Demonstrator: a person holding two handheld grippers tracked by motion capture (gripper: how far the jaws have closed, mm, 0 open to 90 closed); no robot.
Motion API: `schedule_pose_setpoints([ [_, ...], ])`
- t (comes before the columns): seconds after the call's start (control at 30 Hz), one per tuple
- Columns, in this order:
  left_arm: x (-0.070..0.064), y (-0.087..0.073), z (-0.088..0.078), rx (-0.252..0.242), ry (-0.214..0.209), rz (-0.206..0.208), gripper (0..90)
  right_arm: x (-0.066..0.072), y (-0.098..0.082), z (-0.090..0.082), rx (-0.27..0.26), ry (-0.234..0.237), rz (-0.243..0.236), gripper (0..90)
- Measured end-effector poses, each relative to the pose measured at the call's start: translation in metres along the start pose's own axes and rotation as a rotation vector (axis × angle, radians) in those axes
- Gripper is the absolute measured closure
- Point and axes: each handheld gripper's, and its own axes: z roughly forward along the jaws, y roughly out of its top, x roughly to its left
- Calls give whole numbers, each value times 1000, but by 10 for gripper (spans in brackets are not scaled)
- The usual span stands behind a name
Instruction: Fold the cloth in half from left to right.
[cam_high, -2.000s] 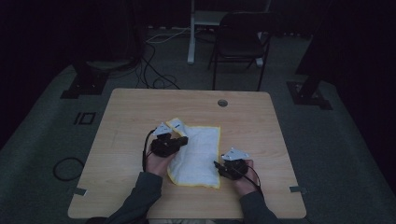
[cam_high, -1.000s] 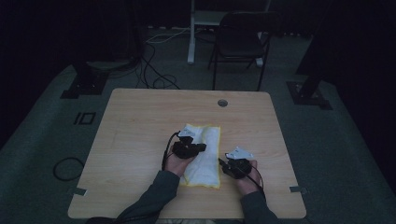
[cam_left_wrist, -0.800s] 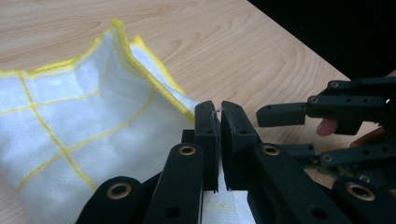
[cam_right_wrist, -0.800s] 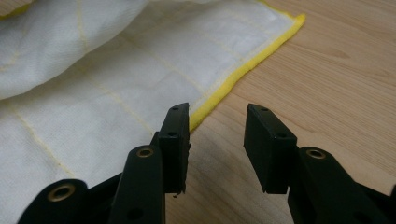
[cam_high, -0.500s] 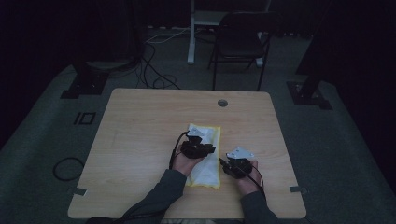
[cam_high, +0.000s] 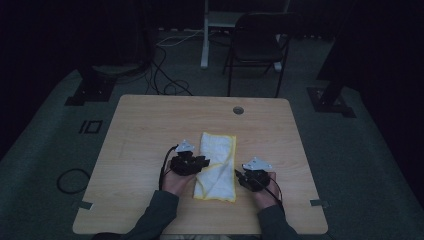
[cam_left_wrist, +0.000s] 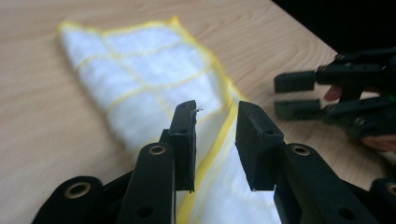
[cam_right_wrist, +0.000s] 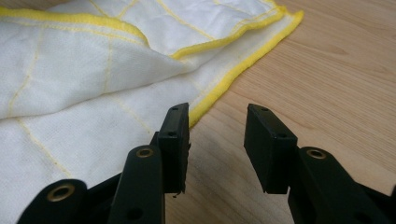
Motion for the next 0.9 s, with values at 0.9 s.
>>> schedule_pose_setpoints([
  [0.9,-35,-8,21,60,-187,49,900,-2,0,-1,-9,-10,11,599],
])
